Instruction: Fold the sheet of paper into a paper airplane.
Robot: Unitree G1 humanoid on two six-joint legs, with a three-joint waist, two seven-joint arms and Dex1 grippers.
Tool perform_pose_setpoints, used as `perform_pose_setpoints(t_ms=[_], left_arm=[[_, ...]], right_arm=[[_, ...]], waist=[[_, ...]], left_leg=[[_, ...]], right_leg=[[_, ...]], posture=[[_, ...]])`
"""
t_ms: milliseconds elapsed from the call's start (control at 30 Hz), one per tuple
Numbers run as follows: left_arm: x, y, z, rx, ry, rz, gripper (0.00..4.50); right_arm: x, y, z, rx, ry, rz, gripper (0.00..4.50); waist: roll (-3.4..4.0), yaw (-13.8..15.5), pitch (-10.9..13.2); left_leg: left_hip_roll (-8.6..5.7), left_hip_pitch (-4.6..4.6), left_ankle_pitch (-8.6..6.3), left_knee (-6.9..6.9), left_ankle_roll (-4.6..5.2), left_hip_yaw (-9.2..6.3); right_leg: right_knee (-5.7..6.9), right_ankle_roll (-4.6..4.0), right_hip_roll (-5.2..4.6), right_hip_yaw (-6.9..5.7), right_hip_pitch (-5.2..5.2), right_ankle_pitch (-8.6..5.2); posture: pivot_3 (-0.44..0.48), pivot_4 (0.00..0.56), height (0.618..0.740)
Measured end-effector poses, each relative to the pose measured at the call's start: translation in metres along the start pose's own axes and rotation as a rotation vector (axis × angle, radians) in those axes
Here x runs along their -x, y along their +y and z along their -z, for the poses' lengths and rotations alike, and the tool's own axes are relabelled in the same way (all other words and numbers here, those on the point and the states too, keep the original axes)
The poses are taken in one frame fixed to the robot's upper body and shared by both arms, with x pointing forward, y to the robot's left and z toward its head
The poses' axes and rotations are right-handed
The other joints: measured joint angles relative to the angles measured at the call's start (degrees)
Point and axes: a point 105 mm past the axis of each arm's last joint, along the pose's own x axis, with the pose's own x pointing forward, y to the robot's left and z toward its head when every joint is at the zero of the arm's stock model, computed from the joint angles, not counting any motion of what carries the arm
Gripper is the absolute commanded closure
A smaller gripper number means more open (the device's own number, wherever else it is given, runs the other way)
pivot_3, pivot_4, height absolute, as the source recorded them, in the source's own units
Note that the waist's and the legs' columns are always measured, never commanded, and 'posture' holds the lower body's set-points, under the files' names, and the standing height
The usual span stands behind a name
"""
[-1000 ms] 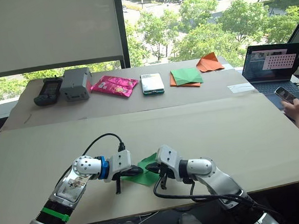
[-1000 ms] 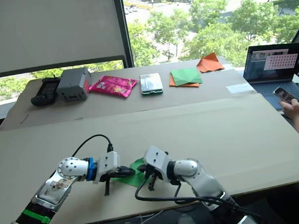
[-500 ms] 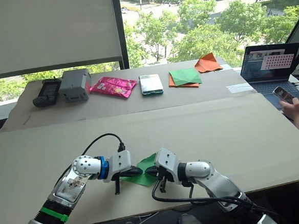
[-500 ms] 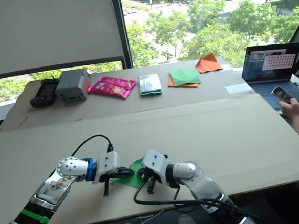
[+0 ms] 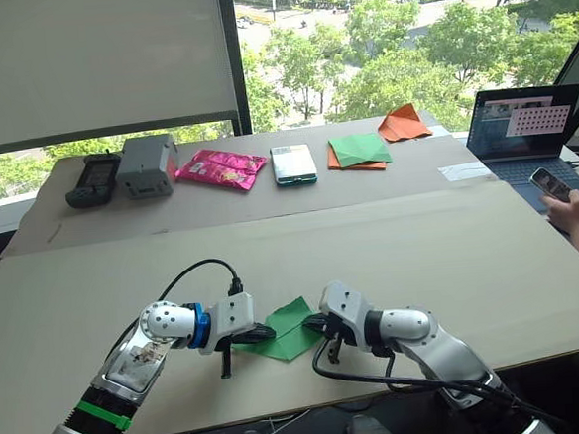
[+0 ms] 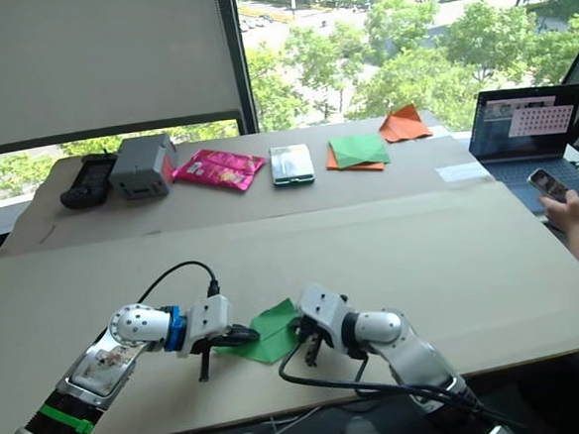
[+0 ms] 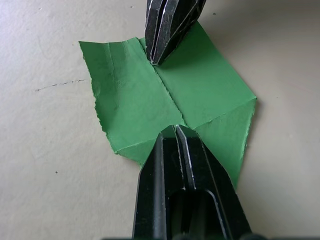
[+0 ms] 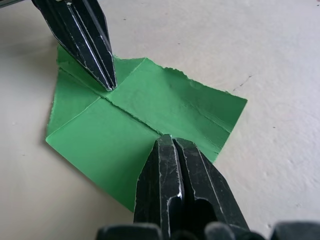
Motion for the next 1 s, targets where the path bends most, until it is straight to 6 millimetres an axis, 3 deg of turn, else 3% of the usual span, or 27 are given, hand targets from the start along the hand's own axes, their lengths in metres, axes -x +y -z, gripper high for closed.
perform_pose_setpoints(t_ms=[500,633,733,1000], left_arm=[[0.001,-0.001,0.0,-0.005,-0.001,0.005,4.5],[0.002,-0.001,0.001,-0.013,0.002,0.01,4.5],[0.002,-0.001,0.0,-0.015,0.001,0.01,4.5],[0.001,0.0,-0.001,-0.02,-0.001,0.011,4.5]], right_arm=[[0.015,-0.02,0.0,-0.064,-0.011,0.092,4.46],[0.011,-0.005,-0.029,-0.053,-0.128,0.024,4.46],[0.0,0.003,-0.039,-0.036,-0.149,-0.002,4.46],[-0.017,0.019,-0.023,-0.034,-0.069,-0.041,4.46]], waist=[[-0.02,0.0,0.03],[0.09,-0.15,0.09],[0.11,-0.13,0.08],[0.11,-0.08,0.04]], left_leg=[[0.0,-0.02,0.0,0.0,-0.01,0.0],[0.0,-0.02,-0.01,-0.04,-0.01,0.0],[0.0,-0.02,-0.01,-0.04,-0.01,0.0],[0.0,-0.03,-0.01,-0.06,-0.01,0.0]], right_leg=[[-0.01,0.0,0.0,0.0,-0.02,0.0],[-0.01,0.0,0.0,0.0,-0.04,0.0],[-0.01,0.0,0.01,0.0,-0.06,0.0],[-0.09,0.0,0.0,0.01,-0.05,0.0]], posture=[[0.0,0.15,0.732],[0.0,0.15,0.732],[0.0,0.15,0.732],[0.0,0.15,0.732]])
